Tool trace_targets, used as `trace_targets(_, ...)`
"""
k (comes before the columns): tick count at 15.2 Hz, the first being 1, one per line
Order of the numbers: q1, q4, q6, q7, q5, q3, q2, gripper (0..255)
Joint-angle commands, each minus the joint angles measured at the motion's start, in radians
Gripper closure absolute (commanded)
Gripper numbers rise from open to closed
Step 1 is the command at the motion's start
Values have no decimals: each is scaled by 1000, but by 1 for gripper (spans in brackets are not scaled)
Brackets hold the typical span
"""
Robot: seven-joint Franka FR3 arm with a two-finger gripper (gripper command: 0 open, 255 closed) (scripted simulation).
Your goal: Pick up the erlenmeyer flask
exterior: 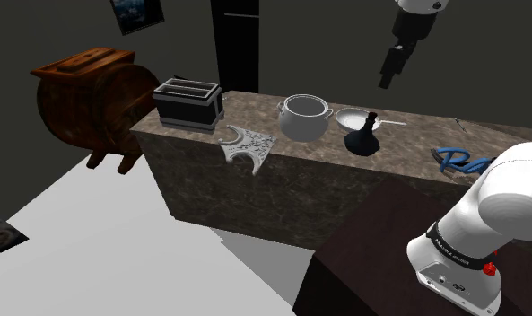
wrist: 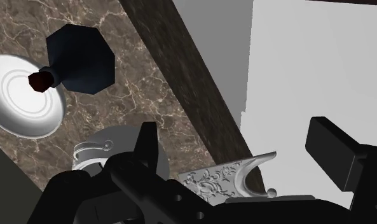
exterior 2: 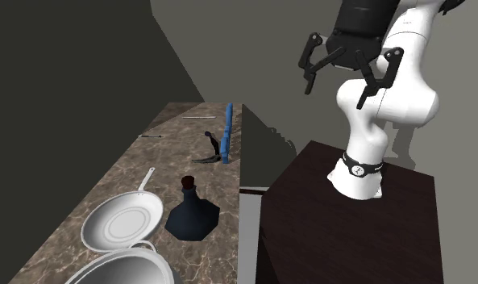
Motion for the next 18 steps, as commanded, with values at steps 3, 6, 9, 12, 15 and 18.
trace_targets(3, -23, -30, 108, -67, -32, -82, 69, 0)
trace_targets(6, -39, -40, 185, -118, -49, -143, 133, 0)
trace_targets(9, -51, -37, 262, -171, -58, -205, 208, 0)
trace_targets(12, -58, -23, 337, -229, -55, -266, 295, 0)
trace_targets(15, -60, 3, 409, -293, -37, -326, 392, 0)
trace_targets(18, -59, 41, 475, -367, 2, -384, 499, 0)
